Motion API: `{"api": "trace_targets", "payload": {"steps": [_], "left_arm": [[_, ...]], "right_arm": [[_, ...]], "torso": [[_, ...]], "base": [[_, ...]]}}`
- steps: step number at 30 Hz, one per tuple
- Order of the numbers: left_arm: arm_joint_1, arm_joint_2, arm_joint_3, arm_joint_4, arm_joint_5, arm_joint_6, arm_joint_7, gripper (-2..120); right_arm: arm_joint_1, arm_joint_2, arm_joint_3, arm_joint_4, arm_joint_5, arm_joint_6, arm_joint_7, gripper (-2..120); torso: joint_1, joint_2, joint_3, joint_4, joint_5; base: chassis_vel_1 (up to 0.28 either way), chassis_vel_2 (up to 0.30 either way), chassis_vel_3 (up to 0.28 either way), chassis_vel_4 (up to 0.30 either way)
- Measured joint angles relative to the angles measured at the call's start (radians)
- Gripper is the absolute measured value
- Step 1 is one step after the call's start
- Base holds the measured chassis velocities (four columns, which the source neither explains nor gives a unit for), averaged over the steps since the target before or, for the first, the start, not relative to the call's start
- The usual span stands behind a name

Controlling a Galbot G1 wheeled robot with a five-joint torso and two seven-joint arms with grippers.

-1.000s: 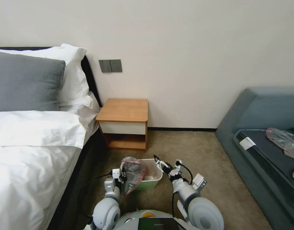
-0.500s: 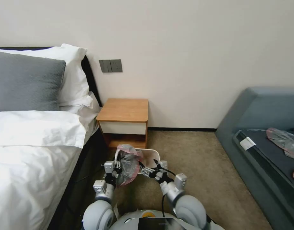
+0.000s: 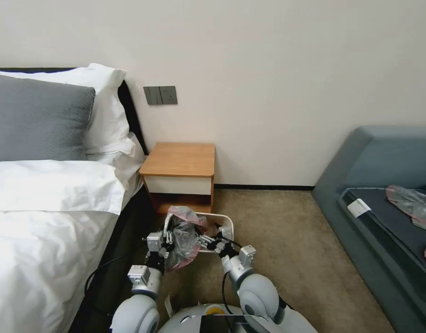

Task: Pick up the garbage bag from the table and place it over the trash can.

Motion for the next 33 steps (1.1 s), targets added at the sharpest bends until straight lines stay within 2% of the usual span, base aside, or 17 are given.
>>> {"api": "trace_targets", "payload": {"steps": [1,4,6,13,15,18,19,24,33], "left_arm": [[0.0,0.0,0.0,0.0,0.0,0.0,0.0,6],[0.007,-0.003,0.0,-0.001,0.008,-0.006,0.003,5],[0.008,-0.004,0.0,-0.001,0.009,-0.006,0.004,5],[0.018,-0.012,-0.003,-0.004,0.014,-0.007,0.004,5],[0.02,-0.012,-0.003,-0.004,0.014,-0.007,0.002,5],[0.021,-0.014,-0.004,-0.005,0.011,-0.006,-0.006,5],[0.021,-0.014,-0.004,-0.005,0.011,-0.006,-0.006,5],[0.02,-0.02,-0.006,0.0,0.005,-0.004,-0.016,5],[0.017,-0.025,-0.003,0.015,0.003,-0.001,-0.021,5]], "right_arm": [[0.0,0.0,0.0,0.0,0.0,0.0,0.0,87],[-0.003,-0.002,-0.001,0.002,0.0,0.007,-0.011,73],[-0.003,-0.002,-0.001,0.003,0.001,0.008,-0.013,70],[0.002,-0.003,-0.001,0.007,0.001,0.017,-0.025,40],[0.001,-0.003,-0.002,0.008,0.001,0.017,-0.025,37],[-0.006,-0.006,-0.001,0.02,0.0,0.018,-0.034,21],[-0.006,-0.006,-0.001,0.02,0.0,0.018,-0.034,21],[-0.014,-0.023,0.018,0.056,0.004,0.018,-0.048,3],[-0.021,-0.079,0.098,0.166,0.056,-0.001,-0.079,0]], "torso": [[0.0,0.0,0.0,0.0,0.0],[0.0,0.0,0.0,0.0,0.0],[0.0,0.0,0.0,0.0,0.0],[0.0,0.0,0.0,0.0,0.0],[0.0,0.0,0.0,0.0,0.0],[0.0,0.0,0.0,0.0,0.0001],[0.0,0.0,0.0,0.0,0.0001],[0.0,0.0,0.0,0.0,0.0001],[0.0,0.0,0.0,-0.0001,0.0002]], "base": [[0.0,0.0,0.0,0.0],[0.0,0.0,0.0,0.0],[0.0,0.0,0.0,0.0],[0.0,0.0,0.0,0.0],[0.0,0.0,0.0,0.0],[0.0,0.0,0.0,0.0],[0.0,0.0,0.0,0.0],[0.0,0.0,0.0,0.0],[0.0,0.0,0.0,0.0]]}}
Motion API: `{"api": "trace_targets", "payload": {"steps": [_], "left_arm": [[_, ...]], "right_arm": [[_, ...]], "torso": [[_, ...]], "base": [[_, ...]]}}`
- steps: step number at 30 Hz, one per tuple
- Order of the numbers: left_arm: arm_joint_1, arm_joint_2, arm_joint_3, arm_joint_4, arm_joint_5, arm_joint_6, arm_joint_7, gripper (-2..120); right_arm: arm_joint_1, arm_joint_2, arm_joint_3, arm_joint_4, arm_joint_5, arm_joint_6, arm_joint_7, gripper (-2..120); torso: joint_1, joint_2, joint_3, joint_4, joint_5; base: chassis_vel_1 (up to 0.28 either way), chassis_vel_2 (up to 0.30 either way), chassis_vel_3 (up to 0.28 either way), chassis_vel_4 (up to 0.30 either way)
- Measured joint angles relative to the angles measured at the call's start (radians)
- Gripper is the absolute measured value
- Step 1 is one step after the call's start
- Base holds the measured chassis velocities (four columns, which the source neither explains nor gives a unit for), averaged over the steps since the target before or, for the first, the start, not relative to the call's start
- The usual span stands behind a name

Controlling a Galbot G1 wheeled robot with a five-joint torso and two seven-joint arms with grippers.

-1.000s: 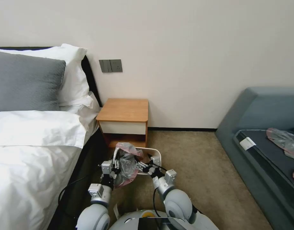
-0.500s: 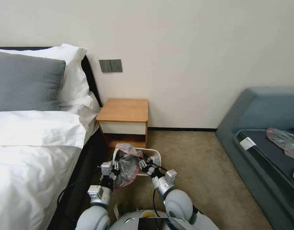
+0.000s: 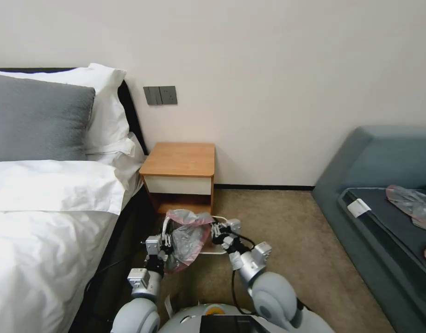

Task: Pick up the garbage bag from the table and place it over the trash can.

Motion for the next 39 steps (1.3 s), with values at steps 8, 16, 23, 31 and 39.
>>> {"api": "trace_targets", "payload": {"steps": [8,16,23,31,39], "left_arm": [[0.003,-0.004,0.01,0.002,0.003,-0.007,0.011,5],[-0.019,0.012,0.021,0.001,-0.042,-0.015,0.039,5],[-0.027,0.01,0.012,-0.001,-0.087,-0.025,0.063,5],[-0.043,0.005,-0.024,0.004,-0.138,-0.036,0.096,5],[-0.051,0.006,-0.055,-0.001,-0.185,-0.035,0.102,5]], "right_arm": [[0.172,-0.085,0.076,0.01,0.207,-0.102,0.06,0],[0.228,-0.143,0.183,-0.044,0.345,-0.241,0.121,0],[0.226,-0.176,0.262,-0.025,0.492,-0.417,0.164,0],[0.231,-0.226,0.308,0.02,0.682,-0.476,0.253,12],[0.208,-0.212,0.33,0.064,0.808,-0.477,0.328,41]], "torso": [[0.0,0.0,0.0,0.0002,0.0001],[0.0,0.0,0.0,-0.0006,-0.0001],[0.0,0.0,0.0,0.0003,0.0],[0.0,0.0,0.0,0.0001,-0.0001],[0.0,0.0,0.0,0.0001,-0.0002]], "base": [[0.0,0.0,0.0,0.0],[0.0,0.0,0.0,0.0],[0.0,0.0,0.0,0.0],[0.0,0.0,0.0,0.0],[0.0,0.0,0.0,0.0]]}}
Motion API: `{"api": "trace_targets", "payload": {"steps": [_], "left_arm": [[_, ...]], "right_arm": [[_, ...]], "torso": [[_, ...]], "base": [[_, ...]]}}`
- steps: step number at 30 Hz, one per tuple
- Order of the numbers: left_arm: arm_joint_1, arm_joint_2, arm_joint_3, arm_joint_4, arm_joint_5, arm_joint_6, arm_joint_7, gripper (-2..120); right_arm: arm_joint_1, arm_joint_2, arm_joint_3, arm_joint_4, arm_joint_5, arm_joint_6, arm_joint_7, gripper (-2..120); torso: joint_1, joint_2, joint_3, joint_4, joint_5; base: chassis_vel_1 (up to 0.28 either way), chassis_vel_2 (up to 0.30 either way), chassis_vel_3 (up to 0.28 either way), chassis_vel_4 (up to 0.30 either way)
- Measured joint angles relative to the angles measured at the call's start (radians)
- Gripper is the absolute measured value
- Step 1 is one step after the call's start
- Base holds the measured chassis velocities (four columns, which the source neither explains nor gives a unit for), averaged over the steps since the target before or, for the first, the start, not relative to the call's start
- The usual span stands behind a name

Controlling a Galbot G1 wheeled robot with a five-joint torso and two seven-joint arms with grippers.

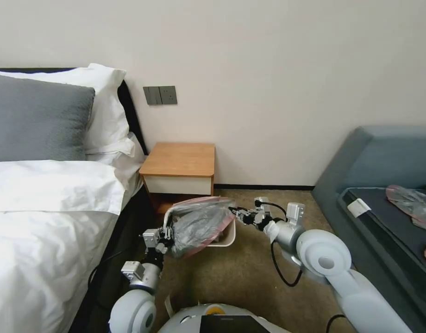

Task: Pick up the garbage bag from the table and place it over the trash can.

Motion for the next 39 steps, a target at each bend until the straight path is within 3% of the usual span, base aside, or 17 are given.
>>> {"api": "trace_targets", "payload": {"steps": [3,5,11,12,15,18,27,39], "left_arm": [[0.001,-0.001,-0.014,-0.004,-0.018,0.002,-0.002,5],[0.001,-0.003,-0.033,-0.009,-0.042,0.007,-0.01,5],[-0.001,-0.009,-0.061,-0.012,-0.057,0.011,-0.03,5],[0.0,-0.01,-0.066,-0.013,-0.059,0.012,-0.034,5],[0.001,-0.013,-0.079,-0.019,-0.062,0.016,-0.044,5],[0.001,-0.011,-0.084,-0.036,-0.064,0.028,-0.055,5],[0.011,-0.01,-0.093,-0.072,-0.056,0.032,-0.056,5],[0.036,-0.022,-0.087,-0.105,-0.018,0.031,-0.045,5]], "right_arm": [[-0.011,0.007,0.006,0.022,0.04,0.001,0.029,48],[-0.031,0.017,0.009,0.053,0.079,0.006,0.068,61],[-0.063,0.034,0.011,0.087,0.088,0.046,0.065,74],[-0.068,0.037,0.011,0.089,0.091,0.056,0.06,81],[-0.088,0.048,0.012,0.093,0.114,0.099,0.028,91],[-0.097,0.078,-0.018,0.093,0.222,0.191,0.011,100],[-0.111,0.163,-0.1,0.092,0.376,0.261,0.071,100],[-0.085,0.184,-0.167,0.091,0.304,0.262,0.069,100]], "torso": [[0.0,0.0,0.0,0.0,0.0],[0.0,0.0,0.0,0.0001,-0.0001],[0.0,0.0,0.0,-0.0001,-0.0001],[0.0,0.0,0.0,0.0,-0.0002],[0.0,0.0,0.0,0.0001,0.0],[0.0,0.0,0.0,0.0001,-0.0001],[0.0,0.0,0.0,0.0,-0.0001],[0.0,0.0,0.0,0.0001,-0.0001]], "base": [[0.0,0.0,0.0,0.0],[0.0,0.0,0.0,0.0],[0.0,0.0,0.0,0.0],[0.0,0.0,0.0,0.0],[0.0,0.0,0.0,0.0],[0.0,0.0,0.0,0.0],[0.0,0.0,0.0,0.0],[0.0,0.0,0.0,0.0]]}}
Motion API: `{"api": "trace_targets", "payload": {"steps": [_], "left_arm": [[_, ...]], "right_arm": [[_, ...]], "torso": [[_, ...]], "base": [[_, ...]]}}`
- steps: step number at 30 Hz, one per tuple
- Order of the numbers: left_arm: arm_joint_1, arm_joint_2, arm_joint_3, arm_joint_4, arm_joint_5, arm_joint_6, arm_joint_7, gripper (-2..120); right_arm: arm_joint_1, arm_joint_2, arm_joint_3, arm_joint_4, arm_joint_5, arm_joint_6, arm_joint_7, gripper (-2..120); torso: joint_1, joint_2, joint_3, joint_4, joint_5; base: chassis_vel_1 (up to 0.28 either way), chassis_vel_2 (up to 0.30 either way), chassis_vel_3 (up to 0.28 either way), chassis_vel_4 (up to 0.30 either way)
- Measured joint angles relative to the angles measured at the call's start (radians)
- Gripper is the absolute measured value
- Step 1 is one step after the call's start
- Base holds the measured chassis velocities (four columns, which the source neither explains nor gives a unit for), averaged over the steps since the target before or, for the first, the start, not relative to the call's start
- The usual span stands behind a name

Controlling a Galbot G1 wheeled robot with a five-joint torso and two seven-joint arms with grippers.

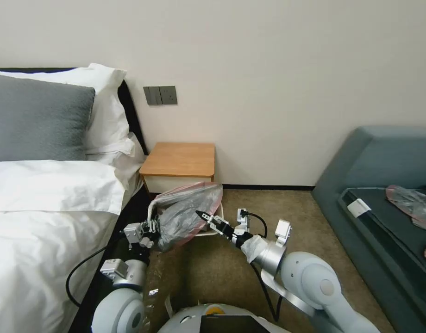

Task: Pick up the garbage bag from the table and place it over the trash can.

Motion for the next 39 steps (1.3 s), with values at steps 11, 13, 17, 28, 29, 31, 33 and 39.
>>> {"api": "trace_targets", "payload": {"steps": [11,13,17,28,29,31,33,39], "left_arm": [[0.009,-0.005,0.003,-0.014,0.009,-0.001,0.009,5],[0.011,-0.006,0.005,-0.014,0.01,-0.001,0.009,5],[0.013,-0.006,0.009,-0.018,0.009,-0.001,0.009,5],[0.012,-0.005,0.004,-0.023,0.0,-0.001,0.009,5],[0.011,-0.004,0.004,-0.023,-0.001,0.0,0.009,5],[0.011,-0.004,0.004,-0.023,-0.002,0.0,0.008,5],[0.009,-0.003,0.003,-0.023,-0.007,0.001,0.005,5],[-0.003,0.0,-0.011,-0.023,-0.033,0.012,-0.009,5]], "right_arm": [[0.006,0.016,-0.021,-0.001,-0.051,-0.003,-0.024,75],[0.008,0.02,-0.026,-0.001,-0.06,-0.003,-0.028,68],[0.009,0.027,-0.031,-0.006,-0.073,-0.003,-0.034,53],[0.003,0.038,-0.047,-0.015,-0.11,-0.004,-0.046,14],[0.003,0.039,-0.049,-0.015,-0.112,-0.004,-0.047,10],[0.002,0.04,-0.05,-0.015,-0.115,-0.005,-0.048,3],[-0.002,0.041,-0.051,-0.014,-0.119,-0.005,-0.05,0],[-0.07,0.029,-0.037,-0.003,-0.135,-0.016,-0.061,0]], "torso": [[0.0,0.0,0.0,0.0,0.0],[0.0,0.0,0.0,0.0,0.0],[0.0,0.0,0.0,0.0,0.0001],[0.0,0.0,0.0,0.0,0.0],[0.0,0.0,0.0,-0.0001,0.0],[0.0,0.0,0.0,0.0,0.0],[0.0,0.0,0.0,0.0,0.0001],[0.0,0.0,0.0,0.0,0.0]], "base": [[0.0,0.0,0.0,0.0],[0.0,0.0,0.0,0.0],[0.0,0.0,0.0,0.0],[0.0,0.0,0.0,0.0],[0.0,0.0,0.0,0.0],[0.0,0.0,0.0,0.0],[0.0,0.0,0.0,0.0],[0.0,0.0,0.0,0.0]]}}
